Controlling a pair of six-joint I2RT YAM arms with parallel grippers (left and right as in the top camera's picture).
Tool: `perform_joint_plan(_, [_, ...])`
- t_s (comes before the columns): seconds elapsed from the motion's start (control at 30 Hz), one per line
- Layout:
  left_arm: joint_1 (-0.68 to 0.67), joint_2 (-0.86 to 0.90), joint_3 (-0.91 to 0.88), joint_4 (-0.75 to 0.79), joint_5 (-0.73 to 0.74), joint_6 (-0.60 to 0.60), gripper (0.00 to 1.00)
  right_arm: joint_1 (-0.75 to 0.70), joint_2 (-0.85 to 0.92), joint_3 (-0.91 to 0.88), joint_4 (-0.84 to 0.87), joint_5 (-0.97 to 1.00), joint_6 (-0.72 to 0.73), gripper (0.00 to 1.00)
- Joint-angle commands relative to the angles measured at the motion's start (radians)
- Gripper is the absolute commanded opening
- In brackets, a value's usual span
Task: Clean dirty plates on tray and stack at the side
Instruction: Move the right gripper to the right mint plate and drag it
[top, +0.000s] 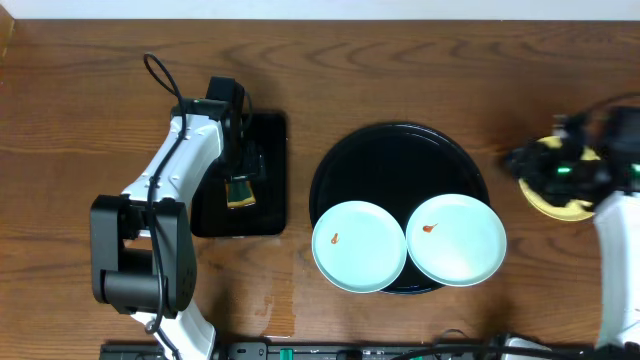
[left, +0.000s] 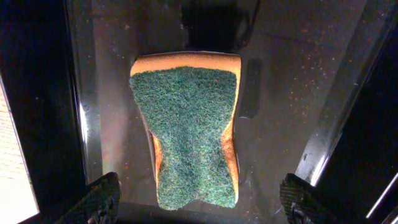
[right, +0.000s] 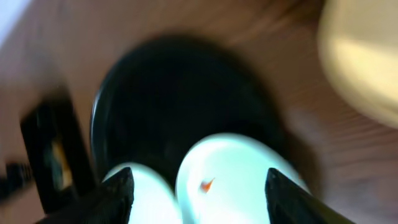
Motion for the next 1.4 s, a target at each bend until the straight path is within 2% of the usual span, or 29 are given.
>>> perform_joint_plan(0.0, [0.001, -0.01, 0.013, -0.002, -0.009, 0.006, 0.83, 0.142, 0.017, -0.006, -0.055, 0.135, -0.026, 0.58])
perform_joint_plan(0.1, [0.001, -0.01, 0.013, -0.002, -0.009, 0.005, 0.83, 0.251, 0.031, -0.014, -0.127, 0.309, 0.043, 0.56])
perform_joint_plan(0.2, [0.001, -0.01, 0.013, -0.002, -0.009, 0.005, 0.83, 0.302, 0.048, -0.016, -0.223, 0.533, 0.205, 0.63])
perform_joint_plan(0.33, [0.001, -0.01, 0.013, -0.002, -0.009, 0.005, 0.83, 0.288, 0.055, -0.052, -0.266, 0.552, 0.234, 0.61])
perform_joint_plan(0.47, [0.001, -0.01, 0.013, -0.002, -0.009, 0.005, 0.83, 0.258, 0.055, -0.15, -0.259, 0.552, 0.284, 0.54])
perform_joint_plan(0.53, [0.001, -0.01, 0.013, -0.002, -0.009, 0.005, 0.83, 0.237, 0.055, -0.215, -0.23, 0.552, 0.3, 0.41])
perform_joint_plan(0.73, [0.001, -0.01, 0.013, -0.002, -0.009, 0.005, 0.83, 0.17, 0.055, -0.348, -0.142, 0.441, 0.298, 0.43])
perform_joint_plan(0.77, [0.001, -0.01, 0.013, -0.002, -0.009, 0.005, 0.83, 0.168, 0.055, -0.363, -0.119, 0.425, 0.298, 0.4])
perform_joint_plan(0.93, [0.001, -0.01, 0.013, -0.002, -0.009, 0.005, 0.83, 0.168, 0.055, -0.378, -0.056, 0.417, 0.296, 0.07])
perform_joint_plan(1.0, [0.001, -0.01, 0.013, -0.002, -0.009, 0.005, 0.83, 0.168, 0.055, -0.357, -0.054, 0.446, 0.296, 0.01])
perform_joint_plan(1.13, [0.001, -0.01, 0.013, -0.002, -0.009, 0.005, 0.83, 0.168, 0.055, -0.288, -0.008, 0.466, 0.267, 0.01])
perform_joint_plan(1.37, [0.001, -0.01, 0.013, -0.002, -0.009, 0.005, 0.83, 0.17, 0.055, -0.216, 0.192, 0.477, 0.045, 0.01])
